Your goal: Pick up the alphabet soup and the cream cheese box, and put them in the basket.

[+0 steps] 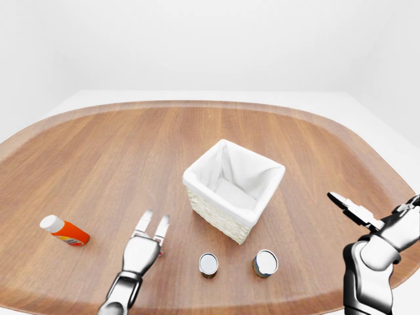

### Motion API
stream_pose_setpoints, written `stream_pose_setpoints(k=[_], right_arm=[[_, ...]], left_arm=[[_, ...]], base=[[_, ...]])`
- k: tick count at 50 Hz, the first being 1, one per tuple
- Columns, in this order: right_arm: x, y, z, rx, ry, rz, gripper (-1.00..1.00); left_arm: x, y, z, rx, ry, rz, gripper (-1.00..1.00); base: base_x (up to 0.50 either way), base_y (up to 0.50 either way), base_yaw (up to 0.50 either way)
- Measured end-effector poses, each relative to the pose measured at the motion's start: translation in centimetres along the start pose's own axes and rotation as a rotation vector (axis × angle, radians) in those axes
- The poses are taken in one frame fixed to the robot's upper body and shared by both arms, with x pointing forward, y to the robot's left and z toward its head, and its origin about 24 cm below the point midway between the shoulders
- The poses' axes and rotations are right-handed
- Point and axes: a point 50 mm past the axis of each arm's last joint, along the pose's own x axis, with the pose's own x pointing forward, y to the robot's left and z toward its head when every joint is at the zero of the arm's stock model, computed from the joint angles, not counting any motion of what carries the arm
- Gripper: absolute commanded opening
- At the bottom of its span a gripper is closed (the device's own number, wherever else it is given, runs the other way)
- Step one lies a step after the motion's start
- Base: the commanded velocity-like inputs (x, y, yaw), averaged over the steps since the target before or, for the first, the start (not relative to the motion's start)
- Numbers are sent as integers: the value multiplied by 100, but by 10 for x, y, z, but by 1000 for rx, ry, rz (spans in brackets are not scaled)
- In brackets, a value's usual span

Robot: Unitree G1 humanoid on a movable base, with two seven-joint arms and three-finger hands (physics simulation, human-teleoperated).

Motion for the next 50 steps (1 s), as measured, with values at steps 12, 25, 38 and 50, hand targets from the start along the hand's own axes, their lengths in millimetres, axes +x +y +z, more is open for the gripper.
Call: stream_pose_setpoints(k=[12, 25, 38, 50], right_arm=[[0, 0, 0, -1, -1, 0, 100], [0, 0, 0, -3, 0, 1, 100], [0, 0, 0, -4, 0, 1, 100], [0, 0, 0, -4, 0, 1, 100]], left_arm=[[5, -14, -1, -26, -1, -40, 100], [8, -23, -3, -38, -1, -62, 100], [23, -29, -3, -32, -23, -111, 100], [33, -31, -2, -25, -39, -159, 100]], base=[[0, 0, 0], [0, 0, 0], [0, 0, 0], [0, 0, 0]])
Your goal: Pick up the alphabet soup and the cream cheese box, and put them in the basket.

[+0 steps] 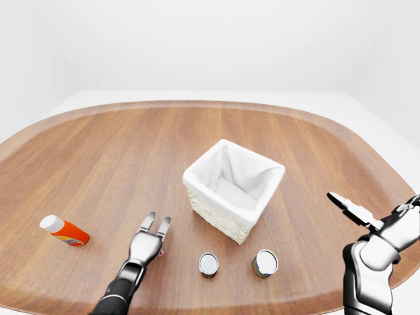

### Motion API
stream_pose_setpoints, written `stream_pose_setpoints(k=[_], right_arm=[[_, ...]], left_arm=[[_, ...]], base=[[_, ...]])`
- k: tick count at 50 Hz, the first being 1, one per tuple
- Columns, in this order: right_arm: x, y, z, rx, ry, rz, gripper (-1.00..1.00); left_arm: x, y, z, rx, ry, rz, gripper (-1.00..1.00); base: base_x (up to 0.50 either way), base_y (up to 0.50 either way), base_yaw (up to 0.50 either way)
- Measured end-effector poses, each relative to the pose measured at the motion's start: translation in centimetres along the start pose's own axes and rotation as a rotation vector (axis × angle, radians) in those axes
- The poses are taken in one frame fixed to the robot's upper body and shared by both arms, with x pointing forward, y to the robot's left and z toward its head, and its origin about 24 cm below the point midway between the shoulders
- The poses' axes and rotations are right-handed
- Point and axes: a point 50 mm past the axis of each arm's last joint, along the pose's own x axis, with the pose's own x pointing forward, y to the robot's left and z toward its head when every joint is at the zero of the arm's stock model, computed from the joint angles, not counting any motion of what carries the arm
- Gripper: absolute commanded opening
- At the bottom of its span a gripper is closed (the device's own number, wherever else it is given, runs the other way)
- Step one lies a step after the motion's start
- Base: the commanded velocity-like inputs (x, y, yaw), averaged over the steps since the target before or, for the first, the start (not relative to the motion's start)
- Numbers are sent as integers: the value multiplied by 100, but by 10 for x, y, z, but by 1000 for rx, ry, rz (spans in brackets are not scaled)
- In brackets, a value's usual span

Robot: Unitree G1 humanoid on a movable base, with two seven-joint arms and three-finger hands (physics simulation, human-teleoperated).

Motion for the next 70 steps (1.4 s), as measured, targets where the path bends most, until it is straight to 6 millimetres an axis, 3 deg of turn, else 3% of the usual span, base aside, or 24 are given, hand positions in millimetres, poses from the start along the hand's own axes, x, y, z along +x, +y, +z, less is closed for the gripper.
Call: stream_pose_setpoints(k=[18, 20, 21, 22, 47, 70], right_arm=[[0, 0, -1, -2, 3, 2, 100], [0, 0, -1, -1, 2, 2, 100], [0, 0, 0, -1, 1, 2, 100], [0, 0, 0, -1, 1, 2, 100], [0, 0, 0, -1, 0, 1, 100], [0, 1, -1, -4, 3, 2, 100]], left_arm=[[11, -1, 3, 31, -34, -80, 100], [12, -2, 3, 33, -36, -86, 63], [12, -2, 4, 34, -37, -90, -36], [12, -2, 4, 33, -37, -93, -100], [22, 16, -4, 13, -7, -12, -100], [-31, -2, -24, -36, 107, 79, -100]], base=[[0, 0, 0], [0, 0, 0], [0, 0, 0], [0, 0, 0], [0, 0, 0], [0, 0, 0]])
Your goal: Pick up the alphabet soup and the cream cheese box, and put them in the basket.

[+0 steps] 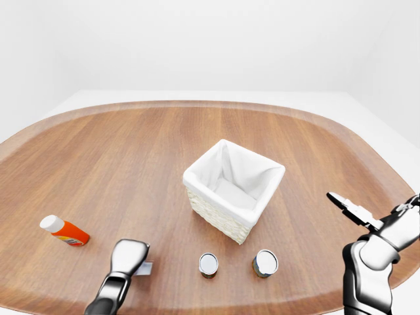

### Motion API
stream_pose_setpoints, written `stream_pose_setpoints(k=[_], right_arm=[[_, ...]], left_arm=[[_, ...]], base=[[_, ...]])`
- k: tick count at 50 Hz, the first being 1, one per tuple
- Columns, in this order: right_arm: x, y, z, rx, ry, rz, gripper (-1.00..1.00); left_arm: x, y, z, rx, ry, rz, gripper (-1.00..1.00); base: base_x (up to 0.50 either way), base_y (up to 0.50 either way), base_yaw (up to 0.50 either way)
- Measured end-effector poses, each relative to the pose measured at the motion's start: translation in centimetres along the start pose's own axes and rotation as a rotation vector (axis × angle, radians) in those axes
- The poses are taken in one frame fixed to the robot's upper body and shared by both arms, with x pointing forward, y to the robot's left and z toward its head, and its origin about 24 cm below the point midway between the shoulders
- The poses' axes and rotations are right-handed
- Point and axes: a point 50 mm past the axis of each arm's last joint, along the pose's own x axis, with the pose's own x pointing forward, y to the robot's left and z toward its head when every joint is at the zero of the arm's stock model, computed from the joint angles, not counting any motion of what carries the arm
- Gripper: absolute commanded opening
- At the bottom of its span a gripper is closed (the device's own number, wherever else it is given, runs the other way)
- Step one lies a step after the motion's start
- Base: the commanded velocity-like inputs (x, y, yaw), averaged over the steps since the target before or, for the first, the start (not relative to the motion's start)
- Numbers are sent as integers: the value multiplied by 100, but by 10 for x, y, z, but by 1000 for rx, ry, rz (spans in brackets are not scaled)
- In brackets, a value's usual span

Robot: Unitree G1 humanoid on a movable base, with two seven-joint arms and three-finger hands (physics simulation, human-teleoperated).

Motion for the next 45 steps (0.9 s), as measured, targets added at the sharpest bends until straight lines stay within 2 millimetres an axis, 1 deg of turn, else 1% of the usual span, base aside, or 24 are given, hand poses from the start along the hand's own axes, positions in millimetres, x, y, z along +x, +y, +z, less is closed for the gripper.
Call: stream_pose_setpoints(k=[9, 20, 31, 45], right_arm=[[0, 0, 0, 0, 0, 0, 100], [0, 0, 1, 2, -3, 0, 100], [0, 0, 1, 2, -2, 1, 100], [0, 1, 0, 0, 1, 3, 100]], left_arm=[[-16, -1, -6, 6, 24, 15, -100], [-24, 12, -10, -32, 76, 67, -100], [-25, 38, -11, -109, 134, 106, -100], [-23, 82, -10, -227, 178, 146, -100]], base=[[0, 0, 0], [0, 0, 0], [0, 0, 0], [0, 0, 0]])
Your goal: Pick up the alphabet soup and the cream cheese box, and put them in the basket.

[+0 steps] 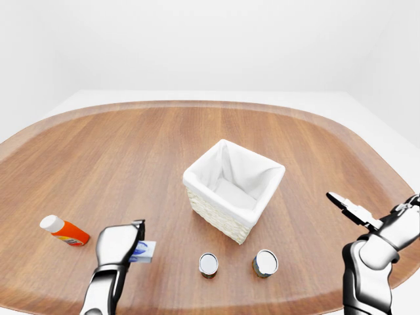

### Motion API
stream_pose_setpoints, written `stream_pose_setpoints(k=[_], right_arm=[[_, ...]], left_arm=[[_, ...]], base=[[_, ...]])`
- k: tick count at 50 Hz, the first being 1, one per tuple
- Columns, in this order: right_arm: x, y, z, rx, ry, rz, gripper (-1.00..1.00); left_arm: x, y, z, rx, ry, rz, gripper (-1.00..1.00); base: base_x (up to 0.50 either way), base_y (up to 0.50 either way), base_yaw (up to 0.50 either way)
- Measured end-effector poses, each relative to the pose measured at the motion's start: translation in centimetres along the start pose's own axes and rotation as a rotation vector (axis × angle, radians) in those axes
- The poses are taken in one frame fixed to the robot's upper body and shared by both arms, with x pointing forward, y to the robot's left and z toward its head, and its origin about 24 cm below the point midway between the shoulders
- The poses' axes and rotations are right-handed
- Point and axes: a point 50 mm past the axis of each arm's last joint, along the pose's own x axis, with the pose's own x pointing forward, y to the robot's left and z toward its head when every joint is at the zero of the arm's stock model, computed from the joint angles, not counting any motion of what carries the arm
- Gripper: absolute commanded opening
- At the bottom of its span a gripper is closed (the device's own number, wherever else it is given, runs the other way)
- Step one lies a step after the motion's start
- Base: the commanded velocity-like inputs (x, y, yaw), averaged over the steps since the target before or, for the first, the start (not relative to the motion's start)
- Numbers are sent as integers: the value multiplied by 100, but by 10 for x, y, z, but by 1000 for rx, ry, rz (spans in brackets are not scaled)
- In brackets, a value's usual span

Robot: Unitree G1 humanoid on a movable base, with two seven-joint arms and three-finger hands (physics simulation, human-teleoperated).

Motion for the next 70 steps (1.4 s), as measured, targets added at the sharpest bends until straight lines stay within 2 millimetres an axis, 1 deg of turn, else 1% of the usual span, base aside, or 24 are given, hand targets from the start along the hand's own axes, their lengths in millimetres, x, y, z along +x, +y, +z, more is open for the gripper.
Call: stream_pose_setpoints(k=[11, 19, 30, 48, 52, 61, 70], right_arm=[[0, 0, 0, -1, 0, 0, 100], [1, 0, 0, -1, 0, 1, 100], [0, 0, 0, 3, -1, -1, 100], [0, 0, 1, 2, -3, -1, 100], [0, 0, 0, 1, -2, 0, 100], [0, 0, 0, 0, -1, 1, 100], [0, 0, 1, 3, -2, 1, 100]], left_arm=[[6, 33, 10, -119, -6, 9, -100], [14, 65, 22, -168, -55, 61, -100], [22, 110, 43, -206, -167, 119, -100], [33, 183, 80, -149, -377, 177, -100], [35, 195, 88, -136, -416, 181, -100], [38, 223, 108, -130, -495, 279, -100], [44, 243, 130, -129, -566, 320, -100]], base=[[0, 0, 0], [0, 0, 0], [0, 0, 0], [0, 0, 0], [0, 0, 0], [0, 0, 0], [0, 0, 0]])
